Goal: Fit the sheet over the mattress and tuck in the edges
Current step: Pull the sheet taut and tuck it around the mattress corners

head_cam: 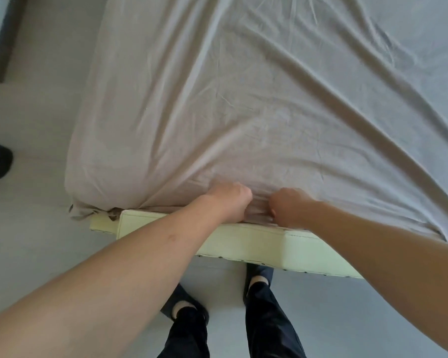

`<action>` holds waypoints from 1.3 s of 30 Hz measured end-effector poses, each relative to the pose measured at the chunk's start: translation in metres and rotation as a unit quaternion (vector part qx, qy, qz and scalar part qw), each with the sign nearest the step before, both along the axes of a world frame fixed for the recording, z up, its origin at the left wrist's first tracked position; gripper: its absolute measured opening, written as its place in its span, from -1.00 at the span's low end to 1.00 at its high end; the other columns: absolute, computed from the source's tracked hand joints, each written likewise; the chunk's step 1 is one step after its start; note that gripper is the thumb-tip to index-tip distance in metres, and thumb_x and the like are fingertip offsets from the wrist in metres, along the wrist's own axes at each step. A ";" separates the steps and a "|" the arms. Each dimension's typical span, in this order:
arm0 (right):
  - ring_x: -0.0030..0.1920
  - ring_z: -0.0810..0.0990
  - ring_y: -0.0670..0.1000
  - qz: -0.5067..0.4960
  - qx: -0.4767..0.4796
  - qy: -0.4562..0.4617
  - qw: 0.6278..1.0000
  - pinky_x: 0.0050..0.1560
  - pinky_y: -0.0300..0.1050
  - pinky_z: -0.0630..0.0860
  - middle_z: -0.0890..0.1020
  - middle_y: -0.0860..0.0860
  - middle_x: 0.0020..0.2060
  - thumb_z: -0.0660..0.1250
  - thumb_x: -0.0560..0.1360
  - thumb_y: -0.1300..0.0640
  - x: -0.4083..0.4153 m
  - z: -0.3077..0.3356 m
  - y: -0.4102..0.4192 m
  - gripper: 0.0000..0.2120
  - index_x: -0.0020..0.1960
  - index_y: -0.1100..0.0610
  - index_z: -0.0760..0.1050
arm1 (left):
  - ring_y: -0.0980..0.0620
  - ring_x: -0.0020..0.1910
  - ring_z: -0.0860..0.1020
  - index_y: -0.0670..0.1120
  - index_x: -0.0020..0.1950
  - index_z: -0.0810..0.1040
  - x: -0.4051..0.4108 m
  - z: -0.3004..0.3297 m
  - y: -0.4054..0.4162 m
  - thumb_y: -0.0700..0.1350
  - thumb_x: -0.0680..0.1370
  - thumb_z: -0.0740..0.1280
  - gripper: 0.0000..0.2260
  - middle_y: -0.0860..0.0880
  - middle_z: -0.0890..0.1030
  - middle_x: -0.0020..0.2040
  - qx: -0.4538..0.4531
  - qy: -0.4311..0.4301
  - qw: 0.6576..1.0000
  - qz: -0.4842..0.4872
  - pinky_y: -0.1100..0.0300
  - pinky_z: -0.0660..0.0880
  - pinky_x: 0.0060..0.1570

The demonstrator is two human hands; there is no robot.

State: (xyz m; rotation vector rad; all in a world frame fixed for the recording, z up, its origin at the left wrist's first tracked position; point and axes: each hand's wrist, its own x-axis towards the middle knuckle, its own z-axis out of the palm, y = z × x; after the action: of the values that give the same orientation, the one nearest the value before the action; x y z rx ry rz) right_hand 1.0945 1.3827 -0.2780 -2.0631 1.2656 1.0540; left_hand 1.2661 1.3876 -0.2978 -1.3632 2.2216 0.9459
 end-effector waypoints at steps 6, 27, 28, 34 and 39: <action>0.07 0.62 0.19 0.062 0.086 -0.056 0.993 -0.05 -0.05 0.49 0.65 0.13 0.03 0.13 0.65 0.16 -0.032 -0.004 0.012 -0.70 0.09 0.22 0.62 | -0.15 -0.13 0.61 -0.09 -0.03 0.67 -0.038 -0.006 0.012 -0.07 0.59 0.25 -0.79 -0.14 0.67 -0.06 0.116 -0.008 0.993 0.029 0.02 0.59 -0.13; 0.16 0.59 0.07 -0.058 0.040 -0.145 0.987 0.18 0.03 0.55 0.63 -0.02 0.08 0.31 0.48 0.12 -0.072 -0.035 0.009 -0.80 0.08 -0.04 0.57 | -0.06 0.29 0.45 0.04 0.24 0.40 -0.052 -0.037 0.000 0.03 0.48 0.38 -0.63 -0.03 0.52 0.26 0.064 -0.013 0.998 0.007 0.09 0.39 0.25; 0.16 0.59 0.07 -0.062 0.032 -0.143 0.987 0.17 0.03 0.55 0.63 -0.01 0.09 0.35 0.48 0.07 -0.071 -0.038 0.009 -0.80 0.11 -0.04 0.57 | -0.06 0.27 0.46 0.05 0.21 0.39 -0.054 -0.038 -0.001 0.05 0.45 0.41 -0.62 -0.03 0.52 0.23 0.054 -0.014 0.998 0.000 0.09 0.38 0.23; -0.03 0.62 0.18 -0.108 -0.059 -0.153 0.980 -0.10 -0.01 0.57 0.63 0.04 -0.03 0.26 0.55 0.19 -0.071 -0.051 0.011 -0.86 0.03 -0.03 0.49 | -0.12 0.21 0.50 0.04 0.09 0.39 -0.051 -0.044 -0.009 0.08 0.55 0.37 -0.76 -0.08 0.56 0.17 0.034 0.011 0.999 0.008 0.07 0.39 0.14; 0.00 0.64 0.09 -0.041 -0.070 -0.155 0.985 -0.10 -0.10 0.55 0.66 -0.01 -0.08 0.31 0.55 0.13 -0.069 -0.021 0.014 -0.89 -0.05 0.03 0.63 | -0.18 0.20 0.51 0.04 -0.02 0.37 -0.056 -0.051 -0.005 -0.01 0.63 0.25 -0.91 -0.13 0.58 0.15 0.025 0.004 0.999 0.045 0.05 0.36 0.07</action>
State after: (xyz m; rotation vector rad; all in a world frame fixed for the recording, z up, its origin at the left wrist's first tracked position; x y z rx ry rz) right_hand 1.0252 1.3967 -0.2989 -2.1553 1.2799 0.5916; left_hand 1.2104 1.3822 -0.3489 -1.4511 2.1425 1.0316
